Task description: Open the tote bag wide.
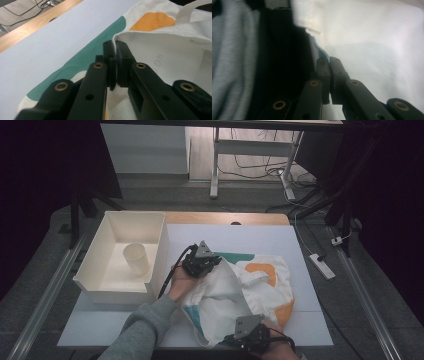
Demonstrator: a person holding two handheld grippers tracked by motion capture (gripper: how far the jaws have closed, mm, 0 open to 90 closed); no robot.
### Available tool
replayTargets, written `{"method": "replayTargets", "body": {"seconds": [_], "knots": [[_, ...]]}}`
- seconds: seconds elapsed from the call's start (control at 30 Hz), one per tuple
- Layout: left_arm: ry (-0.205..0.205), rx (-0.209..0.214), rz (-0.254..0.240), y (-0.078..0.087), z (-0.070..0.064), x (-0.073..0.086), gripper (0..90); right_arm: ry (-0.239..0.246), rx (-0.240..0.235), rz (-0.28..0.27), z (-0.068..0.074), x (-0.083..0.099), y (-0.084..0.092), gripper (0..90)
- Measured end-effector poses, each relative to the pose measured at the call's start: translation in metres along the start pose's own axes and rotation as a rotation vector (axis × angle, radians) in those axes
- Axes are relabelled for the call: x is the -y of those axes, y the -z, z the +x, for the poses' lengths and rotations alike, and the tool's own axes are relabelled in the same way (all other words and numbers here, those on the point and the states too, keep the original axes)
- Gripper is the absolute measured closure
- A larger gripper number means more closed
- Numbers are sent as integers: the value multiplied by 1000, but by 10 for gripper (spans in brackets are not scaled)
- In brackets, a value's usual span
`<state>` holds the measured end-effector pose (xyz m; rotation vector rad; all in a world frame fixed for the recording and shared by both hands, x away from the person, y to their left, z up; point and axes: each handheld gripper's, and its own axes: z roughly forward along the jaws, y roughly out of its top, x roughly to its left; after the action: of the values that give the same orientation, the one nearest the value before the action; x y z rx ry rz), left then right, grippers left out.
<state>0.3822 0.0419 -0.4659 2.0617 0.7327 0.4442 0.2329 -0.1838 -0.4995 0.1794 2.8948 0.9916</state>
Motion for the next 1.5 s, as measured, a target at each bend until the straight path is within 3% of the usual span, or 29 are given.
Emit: {"method": "replayTargets", "body": {"seconds": [0.1,0.2,0.4,0.47,0.53,0.6,0.7,0.77,0.87,0.97,1.17,1.3,1.4,1.5], "knots": [[12,-13,-3,1,3,1,867,-46,41,-26,-15,7,8,882],[21,-9,0,0,5,2,867,-84,43,-52,-23,13,12,882],[17,-8,3,0,4,2,865,-39,19,-28,-15,9,8,875],[17,-4,5,-1,4,2,862,-32,-3,-53,-13,9,10,849],[16,0,8,-1,4,2,859,-34,-22,-125,-12,5,17,740],[17,5,17,-3,5,2,857,-37,11,-200,-10,-3,29,659],[23,12,22,-5,5,3,854,-30,143,-226,-13,-15,41,565],[21,12,22,-5,5,3,847,-57,235,-215,-21,-19,44,511],[16,23,18,-3,5,3,825,-119,288,-207,-40,-25,46,478],[14,39,16,-3,4,2,768,-155,275,-180,-59,-34,43,464],[6,51,4,-1,2,1,644,-125,275,-112,-87,-48,23,419],[11,58,5,-1,2,1,600,-120,245,-31,-103,-47,7,385],[11,64,10,-2,2,1,595,-77,275,33,-109,-43,-1,366],[6,66,18,-3,1,1,577,-74,277,78,-115,-38,-8,336]]}}
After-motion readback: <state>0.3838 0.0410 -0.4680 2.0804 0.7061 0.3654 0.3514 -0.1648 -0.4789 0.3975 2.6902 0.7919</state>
